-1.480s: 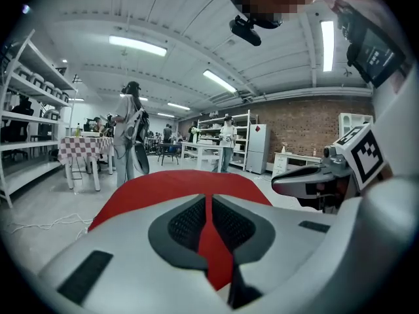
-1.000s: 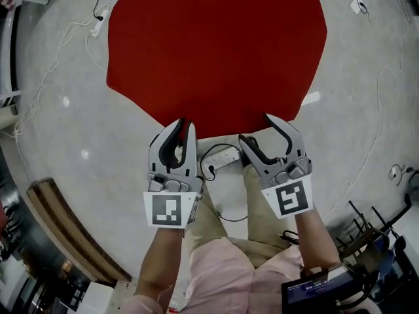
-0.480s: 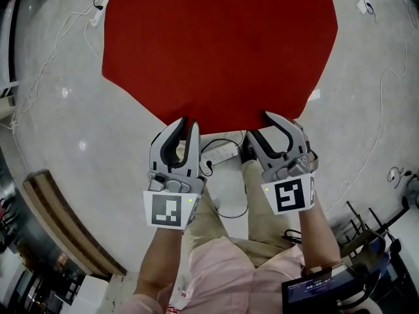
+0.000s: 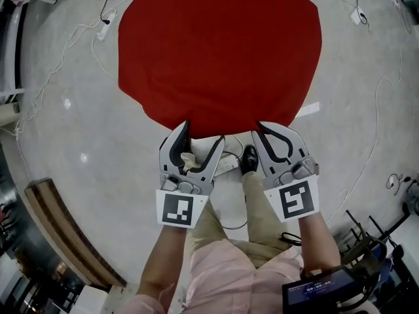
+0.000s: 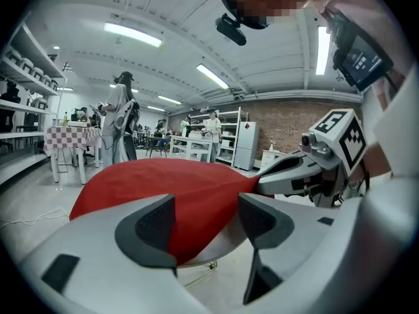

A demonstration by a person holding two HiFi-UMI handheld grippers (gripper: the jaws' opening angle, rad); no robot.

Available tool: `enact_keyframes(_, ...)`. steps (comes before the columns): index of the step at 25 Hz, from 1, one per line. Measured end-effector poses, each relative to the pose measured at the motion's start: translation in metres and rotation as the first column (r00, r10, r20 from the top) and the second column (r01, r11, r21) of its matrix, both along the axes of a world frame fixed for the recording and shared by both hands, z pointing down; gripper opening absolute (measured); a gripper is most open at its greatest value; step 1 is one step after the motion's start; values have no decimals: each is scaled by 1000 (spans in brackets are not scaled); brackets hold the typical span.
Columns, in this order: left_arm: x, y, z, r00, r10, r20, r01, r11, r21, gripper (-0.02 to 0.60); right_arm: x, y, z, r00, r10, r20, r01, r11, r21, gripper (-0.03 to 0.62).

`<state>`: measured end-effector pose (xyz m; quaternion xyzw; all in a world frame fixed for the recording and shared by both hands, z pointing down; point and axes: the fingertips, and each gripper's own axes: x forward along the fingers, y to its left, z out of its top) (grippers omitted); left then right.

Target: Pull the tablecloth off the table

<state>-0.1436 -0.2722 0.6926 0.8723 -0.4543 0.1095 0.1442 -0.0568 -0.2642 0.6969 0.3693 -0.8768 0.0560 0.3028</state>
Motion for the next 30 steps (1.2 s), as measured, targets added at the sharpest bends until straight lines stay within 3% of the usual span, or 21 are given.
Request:
enact_keyframes(7, -1, -11, -10, 998, -7, 70, 4, 999, 46, 348, -8, -23, -61, 995, 51, 91, -53, 999, 11, 32)
enact_keyframes(10, -6, -22, -11, 997, -53, 59, 50, 997, 53, 362, -13, -32, -84, 981, 99, 169, -100, 995, -1, 32)
enact_keyframes(12, -6, -29, -13, 996, -56, 63, 50, 994, 95, 362, -16, -35, -95, 972, 116, 202, -115, 993, -17, 34)
enact_keyframes(16, -2, -34, -8, 984, -24, 179, -3, 989, 150, 362, -21, -36, -107, 963, 121, 240, -113, 993, -44, 34)
enact_keyframes(21, -11, -38, -4, 954, -69, 293, 15, 983, 184, 357, -27, -35, -115, 958, 113, 264, -103, 993, -54, 34)
enact_keyframes(22, -15, -39, -5, 949, -87, 303, 28, 981, 193, 337, -27, -34, -116, 958, 111, 263, -101, 994, -52, 34)
enact_keyframes(24, -27, -42, -7, 945, -130, 300, 68, 975, 209, 188, -27, -33, -116, 961, 105, 256, -95, 994, -48, 34)
enact_keyframes(27, -37, -42, -10, 947, -157, 282, 104, 976, 193, 108, -22, -30, -115, 965, 98, 244, -89, 995, -46, 34)
enact_keyframes(30, -43, -41, -17, 946, -162, 280, 115, 977, 177, 67, -18, -30, -114, 969, 90, 229, -85, 996, -31, 34)
